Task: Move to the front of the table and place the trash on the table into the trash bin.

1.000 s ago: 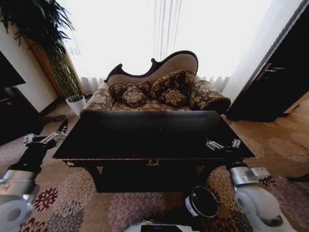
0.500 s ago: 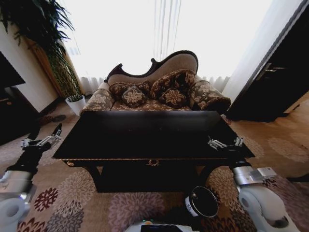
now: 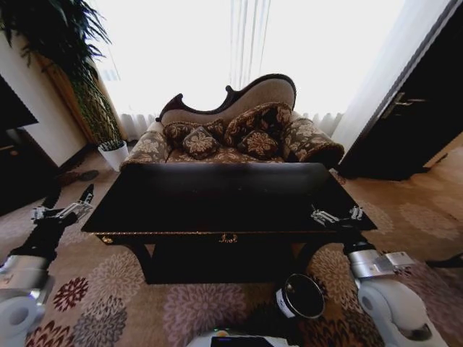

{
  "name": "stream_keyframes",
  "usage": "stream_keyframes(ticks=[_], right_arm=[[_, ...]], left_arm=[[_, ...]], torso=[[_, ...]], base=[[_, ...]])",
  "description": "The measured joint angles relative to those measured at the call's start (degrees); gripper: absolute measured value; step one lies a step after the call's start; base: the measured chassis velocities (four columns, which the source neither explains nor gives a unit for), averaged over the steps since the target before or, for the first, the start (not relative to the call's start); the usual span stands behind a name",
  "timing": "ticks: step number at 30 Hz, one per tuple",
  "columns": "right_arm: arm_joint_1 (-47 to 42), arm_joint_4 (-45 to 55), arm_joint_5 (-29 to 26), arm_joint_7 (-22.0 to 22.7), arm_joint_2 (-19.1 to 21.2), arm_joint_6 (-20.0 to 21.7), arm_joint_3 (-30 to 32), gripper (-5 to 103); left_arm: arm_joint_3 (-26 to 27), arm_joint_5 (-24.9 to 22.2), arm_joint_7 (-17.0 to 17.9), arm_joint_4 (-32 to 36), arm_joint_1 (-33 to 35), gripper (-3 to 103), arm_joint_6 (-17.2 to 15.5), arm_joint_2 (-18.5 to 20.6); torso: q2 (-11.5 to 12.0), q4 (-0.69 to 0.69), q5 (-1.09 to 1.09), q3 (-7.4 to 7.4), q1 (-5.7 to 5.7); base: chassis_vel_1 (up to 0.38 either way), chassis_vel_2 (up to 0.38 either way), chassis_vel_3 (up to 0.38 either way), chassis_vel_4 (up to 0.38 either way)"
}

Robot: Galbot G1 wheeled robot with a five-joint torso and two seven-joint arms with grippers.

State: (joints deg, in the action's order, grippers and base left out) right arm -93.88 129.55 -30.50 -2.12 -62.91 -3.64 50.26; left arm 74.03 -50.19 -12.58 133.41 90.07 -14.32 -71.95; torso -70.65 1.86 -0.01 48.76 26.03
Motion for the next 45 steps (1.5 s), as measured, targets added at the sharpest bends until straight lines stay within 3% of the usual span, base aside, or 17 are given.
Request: stream_keyframes(ticks=[45], right_arm=[[0.3,-1.3,0.5,-1.1,0.0,-1.1,-0.6,100]], left_arm=[[-0.8,0.9,-0.3,-0.1,-0.1,100,0.2,-0.1]], torso=[[0.0,0.00,-0.01,0.00,-0.02]], base=[[0.259,-0.258,-0.261,0.254]])
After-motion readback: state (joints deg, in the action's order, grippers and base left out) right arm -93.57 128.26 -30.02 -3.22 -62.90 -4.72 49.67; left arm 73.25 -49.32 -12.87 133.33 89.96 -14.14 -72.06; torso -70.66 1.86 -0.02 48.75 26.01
